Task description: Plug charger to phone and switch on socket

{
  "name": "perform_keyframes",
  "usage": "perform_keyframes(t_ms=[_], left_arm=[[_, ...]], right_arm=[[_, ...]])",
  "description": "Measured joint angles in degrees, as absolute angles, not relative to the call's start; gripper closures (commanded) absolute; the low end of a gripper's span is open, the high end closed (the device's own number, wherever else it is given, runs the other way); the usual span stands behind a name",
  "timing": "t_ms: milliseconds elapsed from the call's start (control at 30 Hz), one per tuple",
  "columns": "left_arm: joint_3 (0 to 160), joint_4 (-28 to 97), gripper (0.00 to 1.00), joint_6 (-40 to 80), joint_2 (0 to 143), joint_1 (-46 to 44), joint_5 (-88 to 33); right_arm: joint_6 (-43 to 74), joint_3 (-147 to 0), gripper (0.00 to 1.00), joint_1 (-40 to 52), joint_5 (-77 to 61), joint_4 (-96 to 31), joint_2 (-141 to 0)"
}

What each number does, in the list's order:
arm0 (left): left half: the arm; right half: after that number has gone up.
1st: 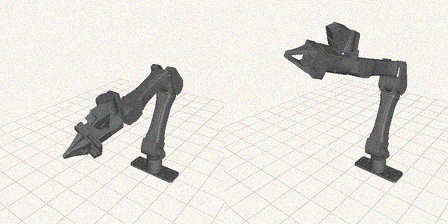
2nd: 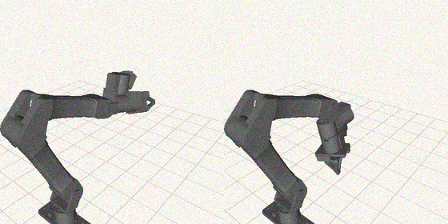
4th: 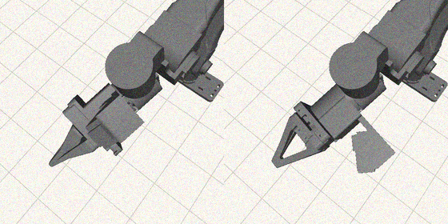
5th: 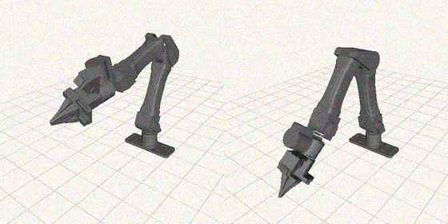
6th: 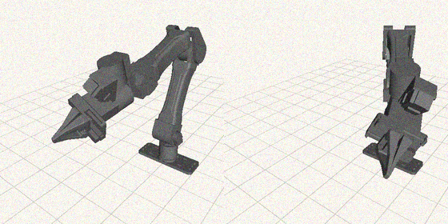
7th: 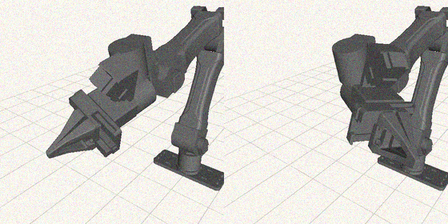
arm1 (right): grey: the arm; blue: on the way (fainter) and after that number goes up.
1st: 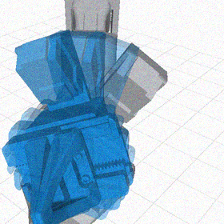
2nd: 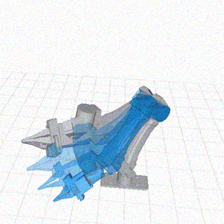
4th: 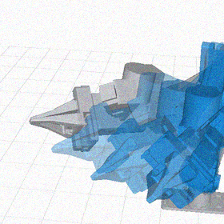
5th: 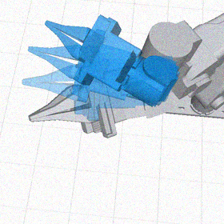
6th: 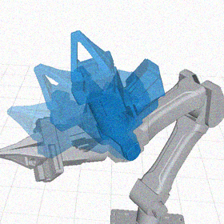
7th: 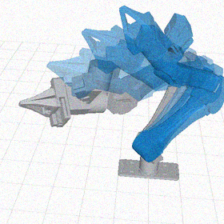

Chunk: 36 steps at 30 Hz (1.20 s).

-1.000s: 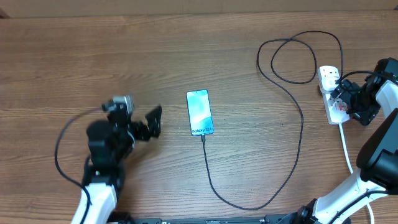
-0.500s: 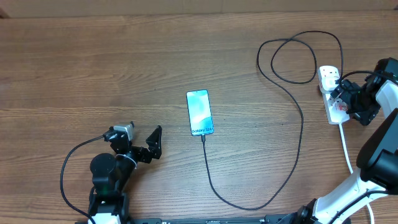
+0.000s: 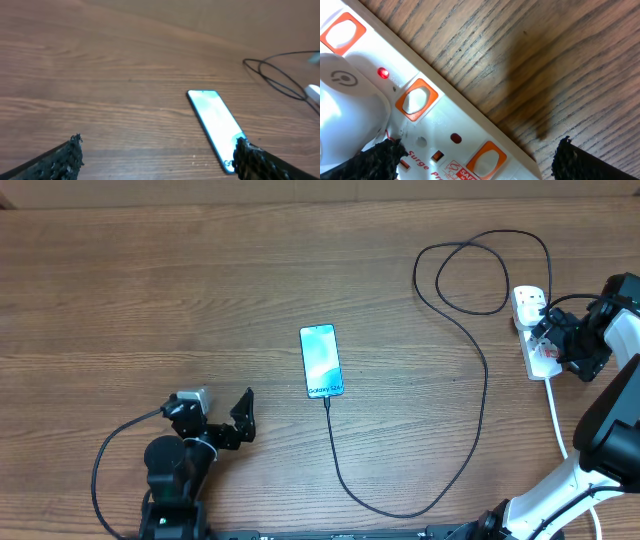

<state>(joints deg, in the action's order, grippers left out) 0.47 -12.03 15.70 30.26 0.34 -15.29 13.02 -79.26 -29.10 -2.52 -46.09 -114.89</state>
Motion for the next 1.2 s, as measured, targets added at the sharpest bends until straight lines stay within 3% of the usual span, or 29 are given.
perform_keyframes(t_ms=[200,433,1200], left_arm=[[0.47,3.4,0.01,15.64,13.82,0.34,-11.14],[0.47,3.49,0.01,11.9,1.17,0.34,-8.95],[0.47,4.36,0.0,4.03,0.86,0.34,-0.78]], right_arm=[[12.99,-79.26,0.0,-29.1,-2.5,-46.06,-114.89],[13.04,-79.26,0.0,-29.1,-2.48,-46.09,-114.89],[12.97,-79.26,0.0,-29.1,-2.48,-46.09,-114.89]])
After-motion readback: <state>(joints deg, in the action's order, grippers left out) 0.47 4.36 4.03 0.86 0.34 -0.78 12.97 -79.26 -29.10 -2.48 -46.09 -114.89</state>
